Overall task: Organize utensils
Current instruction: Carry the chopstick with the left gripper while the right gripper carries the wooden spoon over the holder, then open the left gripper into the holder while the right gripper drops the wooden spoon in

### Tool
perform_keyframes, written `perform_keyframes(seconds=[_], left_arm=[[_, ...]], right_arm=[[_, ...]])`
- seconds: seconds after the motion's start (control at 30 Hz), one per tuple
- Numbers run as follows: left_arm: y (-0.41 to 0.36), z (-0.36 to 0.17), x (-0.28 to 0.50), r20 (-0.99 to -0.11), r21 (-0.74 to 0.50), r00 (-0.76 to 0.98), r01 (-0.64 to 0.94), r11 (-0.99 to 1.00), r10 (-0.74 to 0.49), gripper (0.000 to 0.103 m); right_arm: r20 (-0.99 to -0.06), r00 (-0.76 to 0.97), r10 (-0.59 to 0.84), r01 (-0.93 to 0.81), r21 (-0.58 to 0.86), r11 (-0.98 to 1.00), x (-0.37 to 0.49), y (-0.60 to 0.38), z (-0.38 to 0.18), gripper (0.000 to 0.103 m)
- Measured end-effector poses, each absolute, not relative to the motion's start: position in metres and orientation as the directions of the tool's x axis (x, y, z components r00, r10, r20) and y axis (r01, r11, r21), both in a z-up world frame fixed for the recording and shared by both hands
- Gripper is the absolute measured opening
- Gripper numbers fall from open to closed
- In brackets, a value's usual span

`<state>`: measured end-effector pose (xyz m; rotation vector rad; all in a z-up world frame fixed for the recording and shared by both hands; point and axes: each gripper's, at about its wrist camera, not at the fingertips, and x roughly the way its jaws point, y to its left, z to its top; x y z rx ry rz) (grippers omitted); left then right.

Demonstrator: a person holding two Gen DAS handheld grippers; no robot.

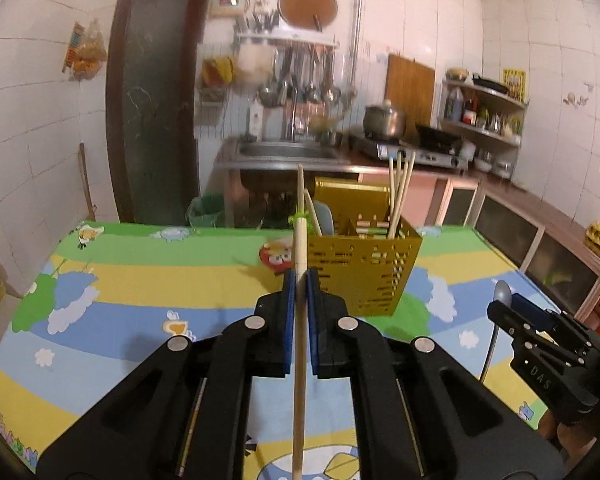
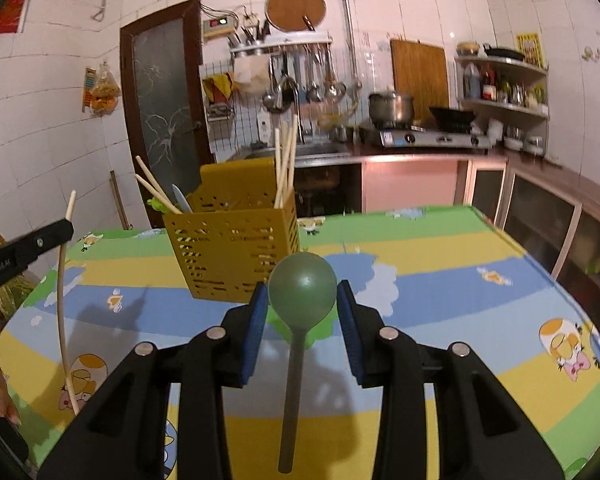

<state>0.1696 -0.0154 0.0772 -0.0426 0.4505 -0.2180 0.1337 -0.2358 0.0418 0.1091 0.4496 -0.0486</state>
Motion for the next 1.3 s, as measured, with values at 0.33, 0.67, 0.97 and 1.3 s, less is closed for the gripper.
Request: perform_keyframes(seconds=[0.33,0.67,0.97,1.3], left_arm=[[-0.018,0.124,0.178,-0.289,-0.139,0.916,0.249,0.958,-0.28,0.005],[-0.049,0.201,0.237,-0.026,-0.157,0.957,0.281,0.947,-0.288,0.005],[-0.08,0.177,0.318,-0.053,-0.164,0.971,0.224,0.961,-0.235,0.005],[-0.087,0.139,0.344,-0.041,-0.12,0.986,0.156,0.98,-0.162,0.005]], right_arm=[[-0.317,0.948,-0.001,0.037,0.108,0.993,0.15,-0.243,0.086,0.036],[-0.143,0.99,-0.008,0.023,0.103,0.994,0.213,-0.248,0.157,0.036],[-0.074,0.997,0.007,0.003,0.129,0.992,0.269,-0.243,0.154,0.036],[-0.137,0.99,0.029,-0.007,0.156,0.988,0.311,-0.247,0.11,0.036]])
